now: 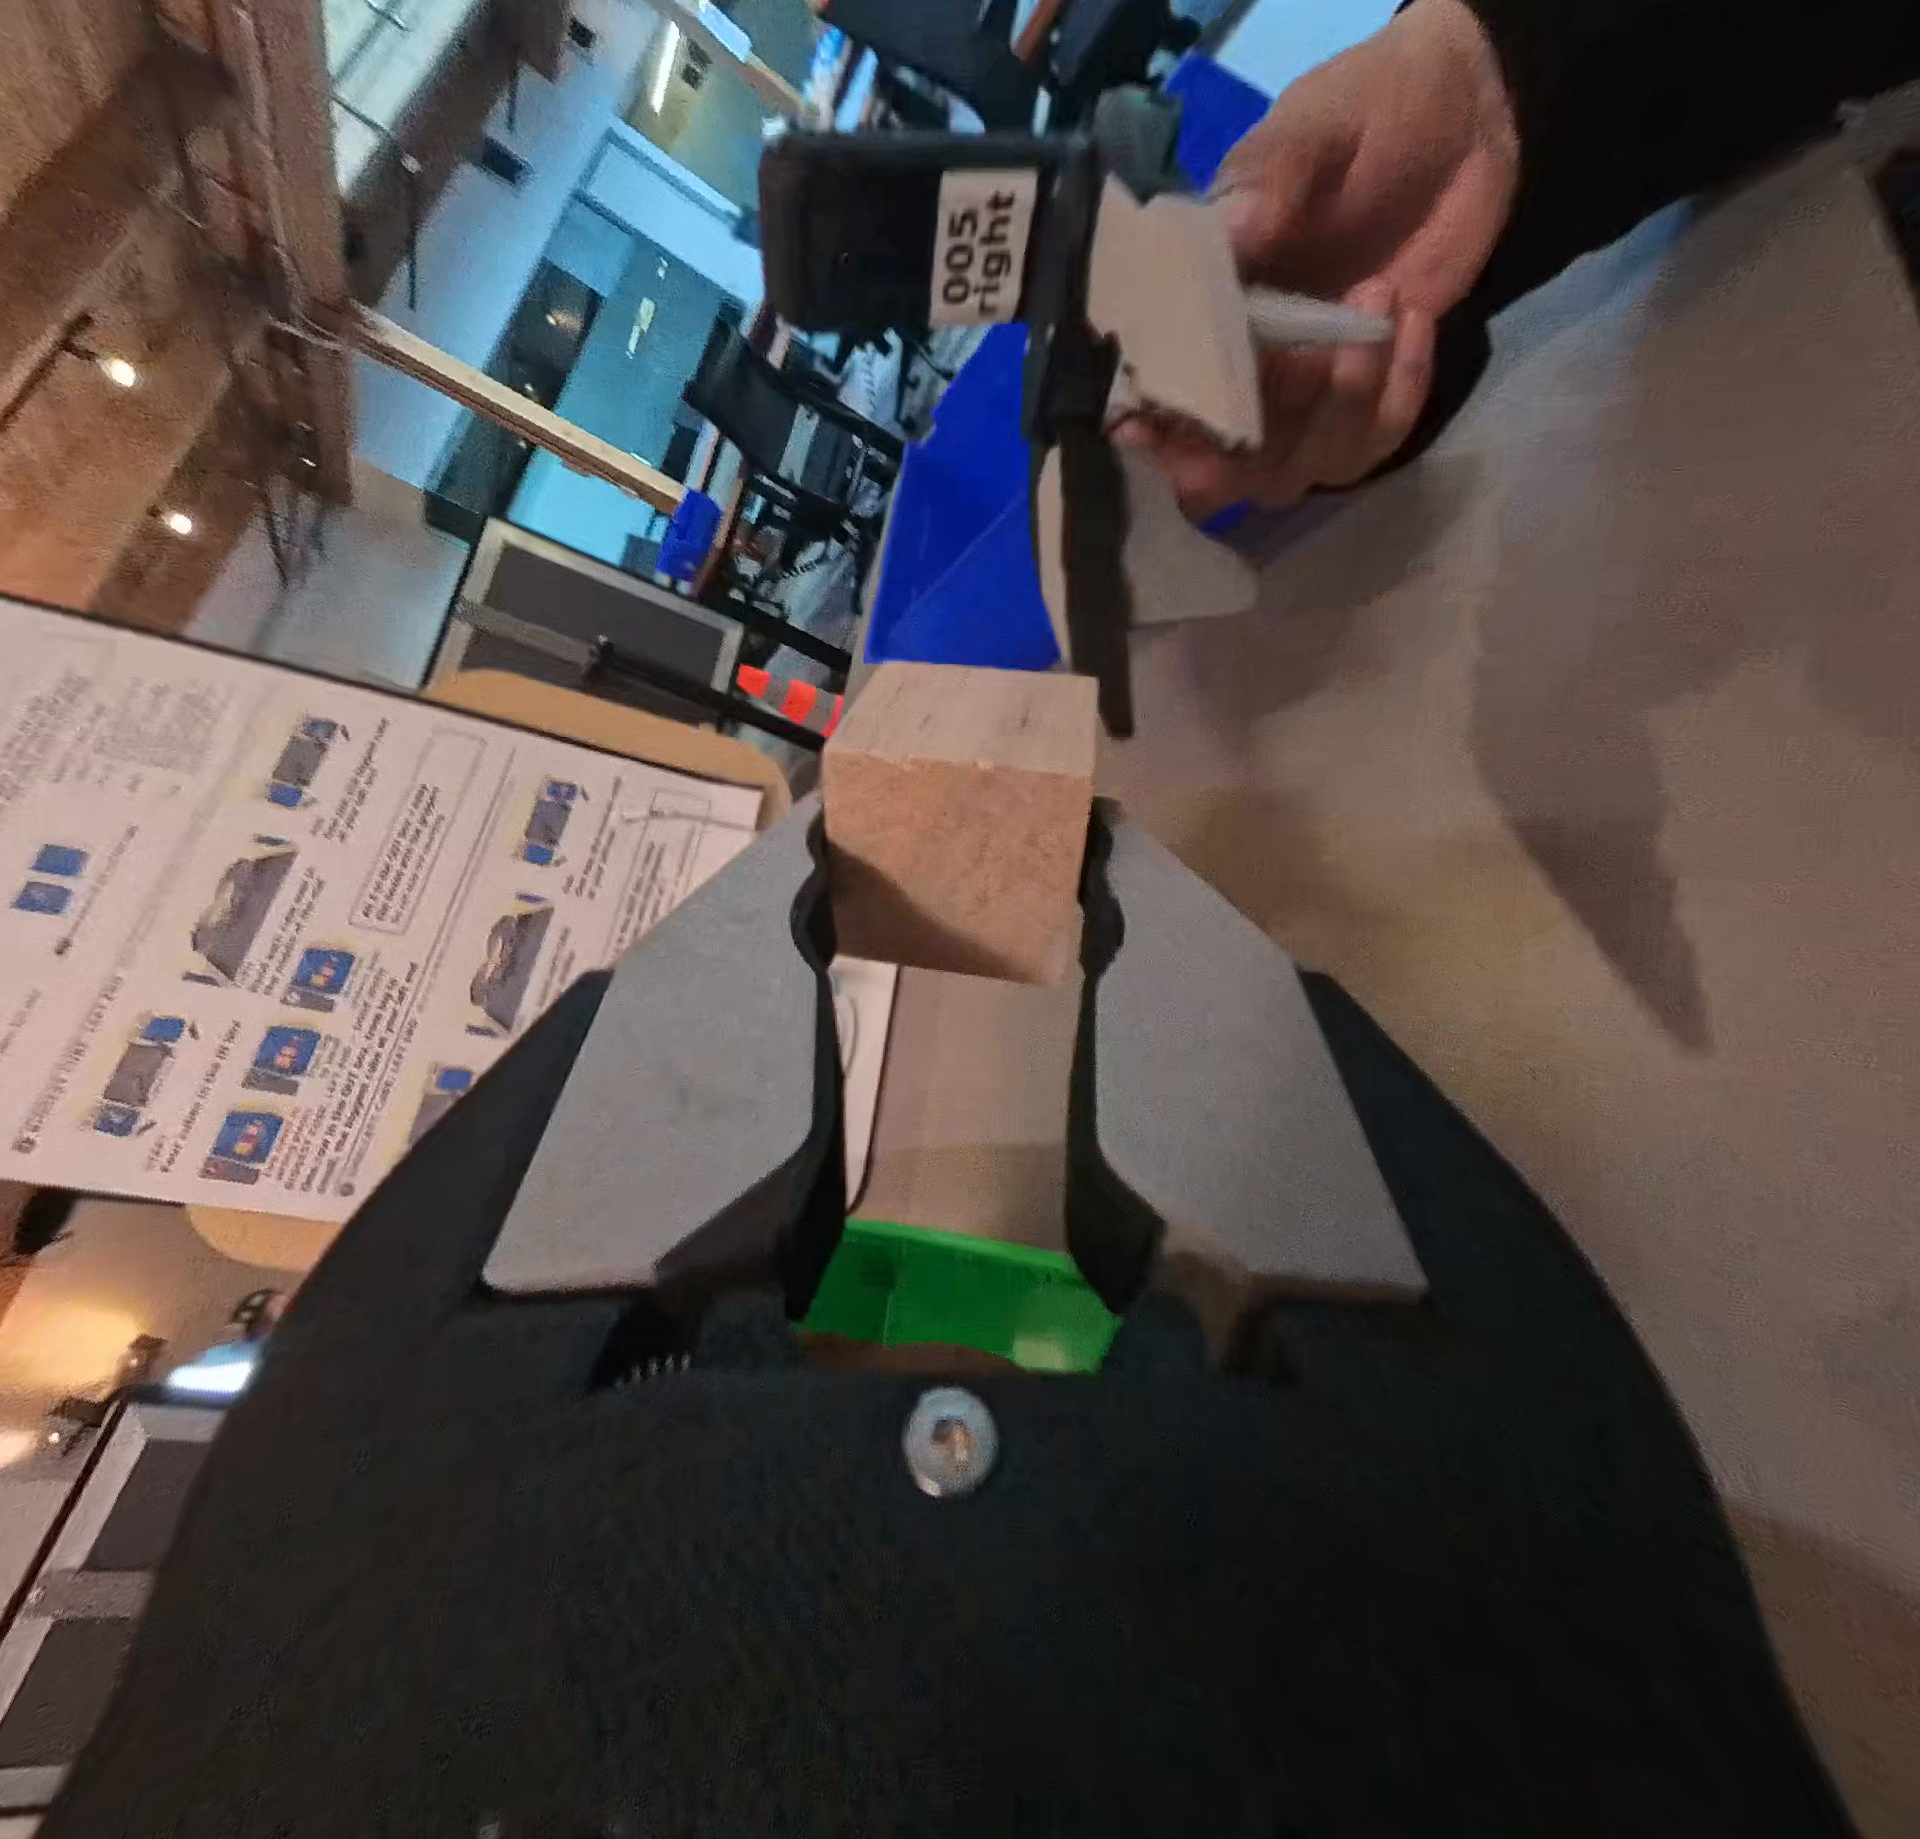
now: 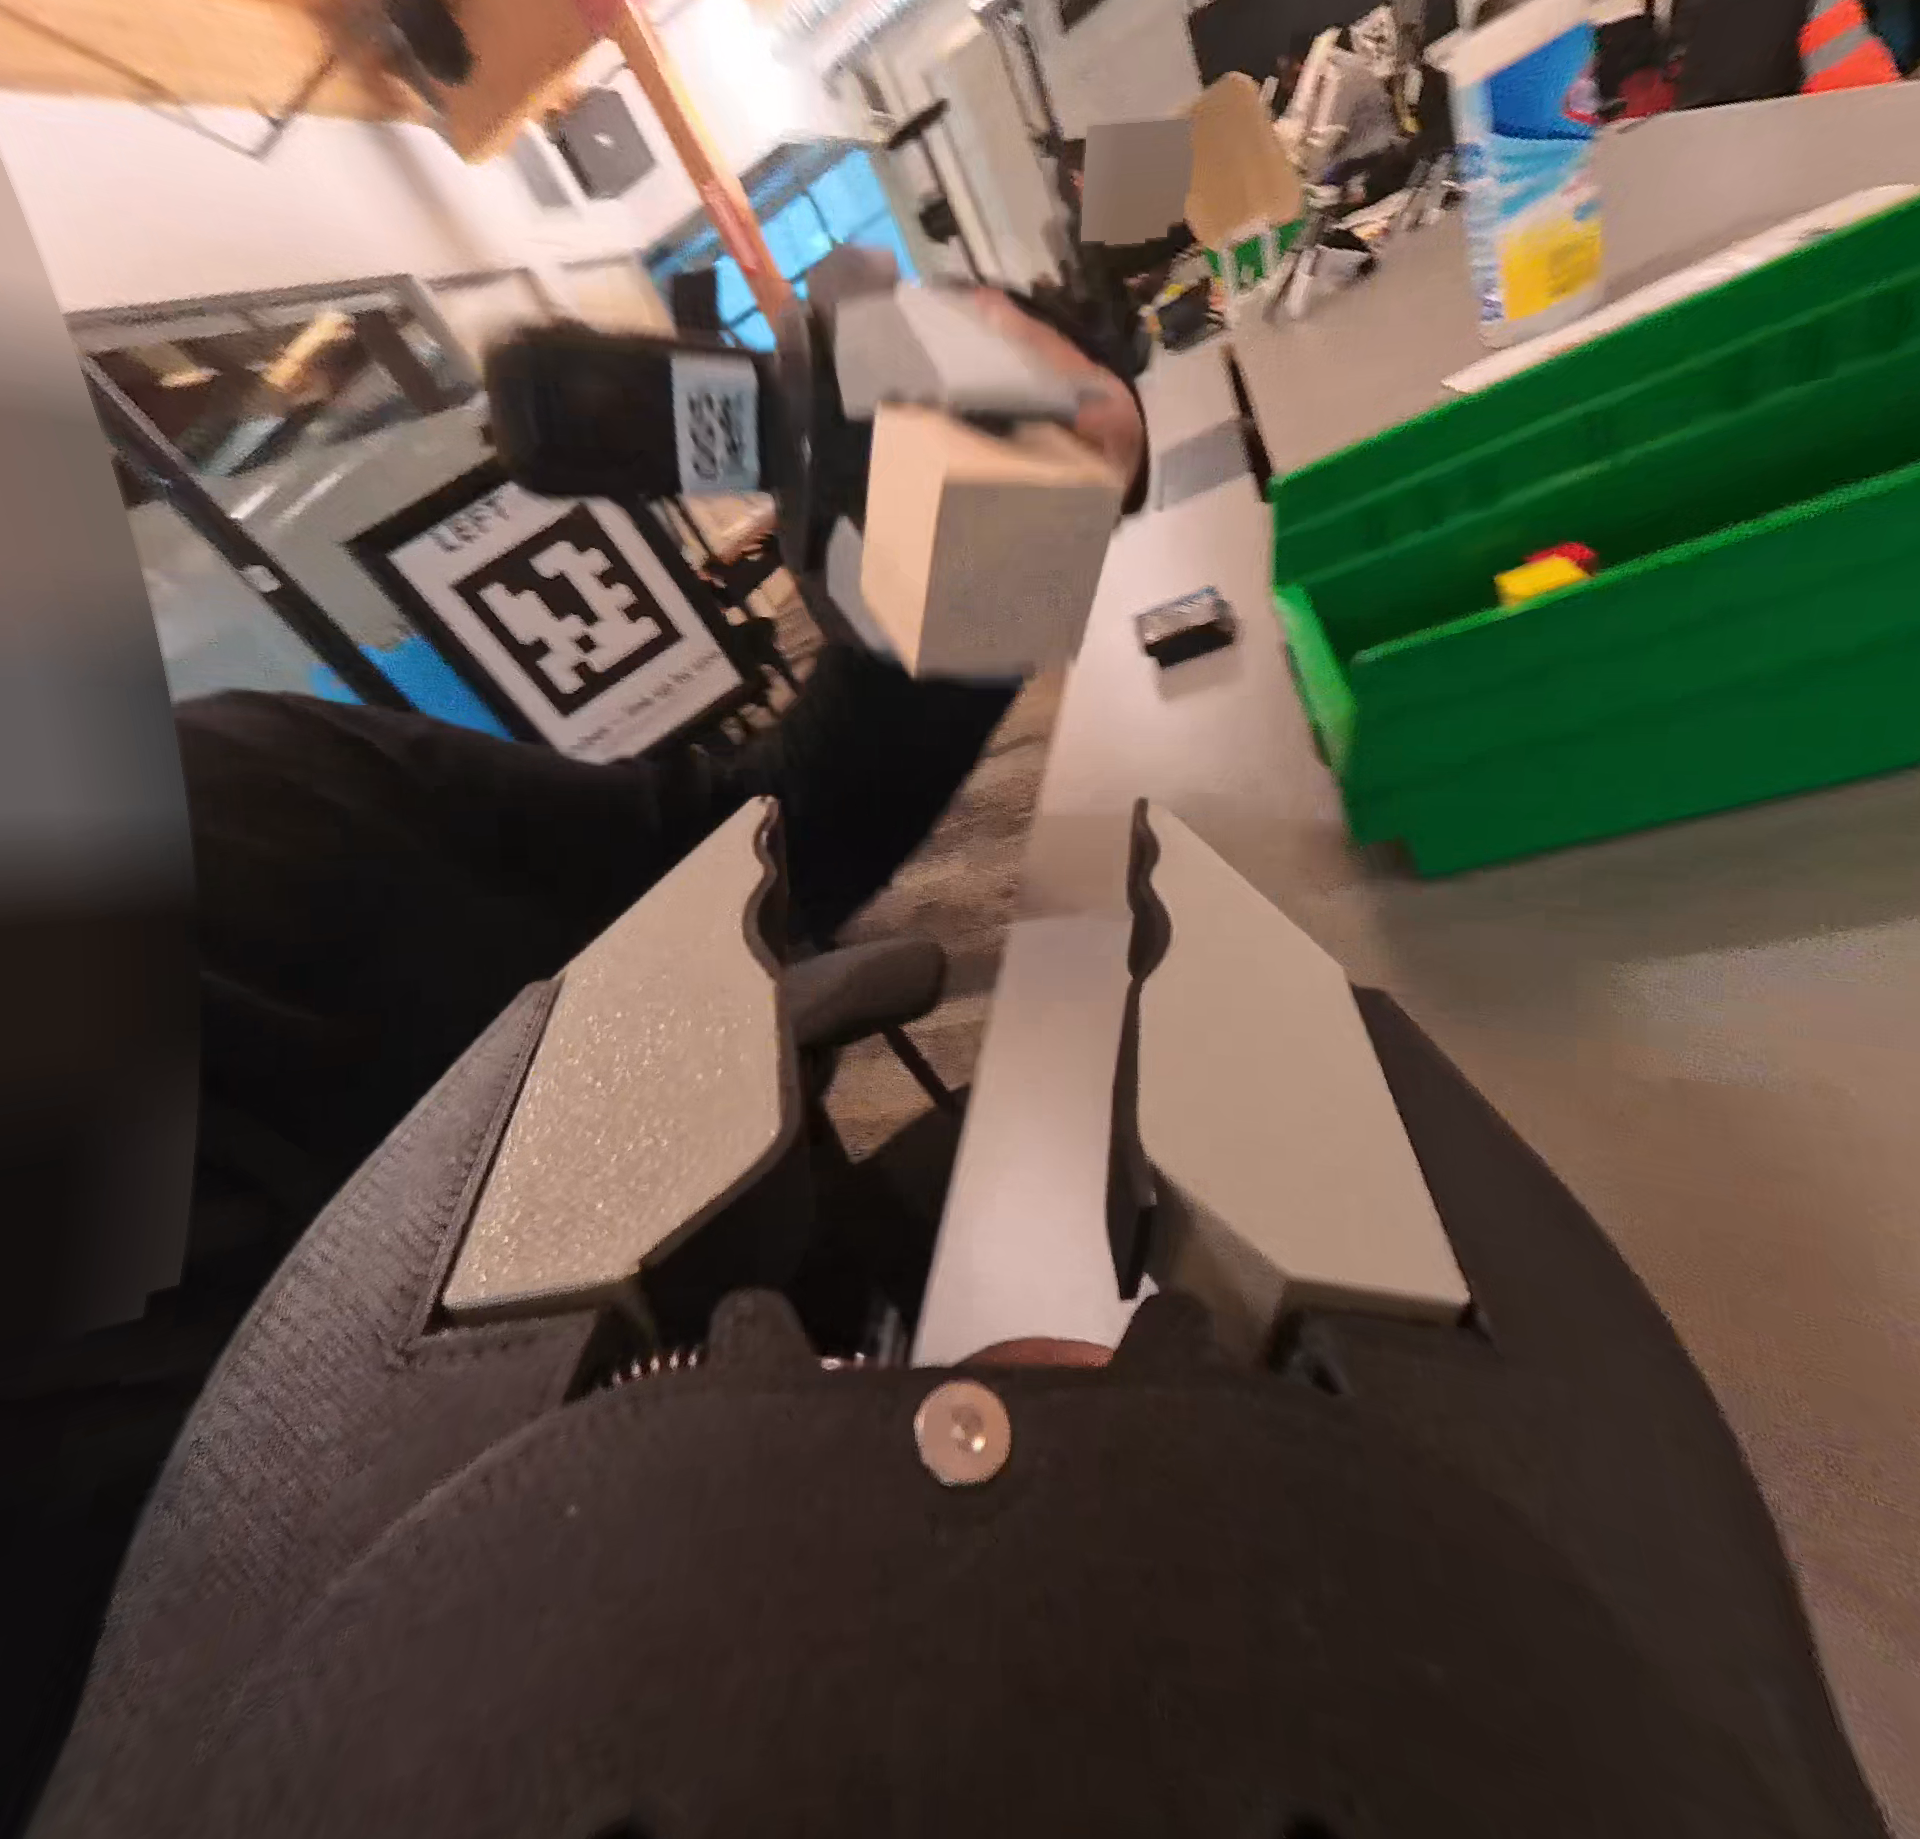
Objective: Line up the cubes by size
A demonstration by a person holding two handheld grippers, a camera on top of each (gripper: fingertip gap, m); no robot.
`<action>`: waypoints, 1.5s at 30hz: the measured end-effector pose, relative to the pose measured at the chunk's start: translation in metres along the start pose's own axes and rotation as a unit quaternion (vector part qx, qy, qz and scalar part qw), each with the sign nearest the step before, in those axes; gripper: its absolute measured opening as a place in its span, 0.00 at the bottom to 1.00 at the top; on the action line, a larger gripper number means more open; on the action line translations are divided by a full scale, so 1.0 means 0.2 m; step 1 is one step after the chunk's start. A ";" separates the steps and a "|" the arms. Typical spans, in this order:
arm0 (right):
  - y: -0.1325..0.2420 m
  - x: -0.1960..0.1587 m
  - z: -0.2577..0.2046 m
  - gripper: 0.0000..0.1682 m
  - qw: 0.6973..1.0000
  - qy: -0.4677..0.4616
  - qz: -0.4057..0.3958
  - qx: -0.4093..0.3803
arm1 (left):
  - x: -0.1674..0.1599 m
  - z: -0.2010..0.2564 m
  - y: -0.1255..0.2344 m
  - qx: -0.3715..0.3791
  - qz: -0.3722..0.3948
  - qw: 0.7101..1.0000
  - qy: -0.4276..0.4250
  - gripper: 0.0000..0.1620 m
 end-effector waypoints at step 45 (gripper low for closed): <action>1.53 0.07 0.66 0.25 0.733 0.195 -0.573 -0.310 | 0.03 0.19 0.03 0.113 0.000 0.991 0.075 0.00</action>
Point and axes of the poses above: each gripper's, where its closed fingertips meet, y back along the fingers, x out of its top, z = x × y across the jaws, the point moved 4 cm from there along y, back along the fingers, and after that the axes turned 11 degrees about z, right-handed, at the moved point
